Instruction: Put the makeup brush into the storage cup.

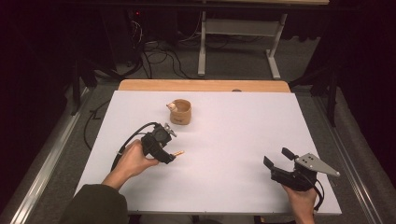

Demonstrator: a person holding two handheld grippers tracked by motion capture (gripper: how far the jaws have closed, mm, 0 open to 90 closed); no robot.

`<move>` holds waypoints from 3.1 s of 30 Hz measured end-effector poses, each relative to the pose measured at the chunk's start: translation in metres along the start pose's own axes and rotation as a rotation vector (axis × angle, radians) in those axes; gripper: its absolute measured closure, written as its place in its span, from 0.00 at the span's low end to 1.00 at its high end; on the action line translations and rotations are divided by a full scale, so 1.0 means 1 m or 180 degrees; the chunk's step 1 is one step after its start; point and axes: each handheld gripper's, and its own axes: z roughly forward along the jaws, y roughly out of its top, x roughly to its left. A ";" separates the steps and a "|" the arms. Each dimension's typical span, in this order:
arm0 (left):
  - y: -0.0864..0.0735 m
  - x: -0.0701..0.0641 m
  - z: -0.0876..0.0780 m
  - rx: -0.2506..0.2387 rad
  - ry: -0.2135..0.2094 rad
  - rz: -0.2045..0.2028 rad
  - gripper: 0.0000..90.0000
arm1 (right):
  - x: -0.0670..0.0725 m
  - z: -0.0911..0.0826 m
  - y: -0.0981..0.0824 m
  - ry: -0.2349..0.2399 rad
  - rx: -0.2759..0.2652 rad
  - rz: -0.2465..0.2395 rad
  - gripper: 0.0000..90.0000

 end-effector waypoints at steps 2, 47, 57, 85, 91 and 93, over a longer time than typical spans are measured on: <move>0.001 0.000 0.002 0.0046 0.0002 0.0008 0.43 | -0.001 0.000 0.000 -0.0008 -0.0008 0.0001 0.26; 0.005 0.005 0.030 0.0464 0.0061 0.0002 0.71 | 0.001 0.000 0.000 -0.0026 0.0001 -0.0054 0.28; 0.005 0.006 0.032 0.0507 0.0044 0.0016 0.77 | 0.001 0.000 0.000 -0.0037 0.0003 -0.0057 0.28; 0.006 0.007 0.033 0.0518 -0.0106 0.0030 0.91 | 0.001 0.000 0.000 -0.0016 0.0013 -0.0052 0.28; 0.006 0.007 0.033 0.0515 -0.0115 0.0016 0.92 | 0.001 0.000 0.000 -0.0017 0.0014 -0.0056 0.28; 0.006 0.007 0.033 0.0517 -0.0122 0.0020 0.92 | 0.001 0.000 0.000 -0.0021 0.0016 -0.0058 0.28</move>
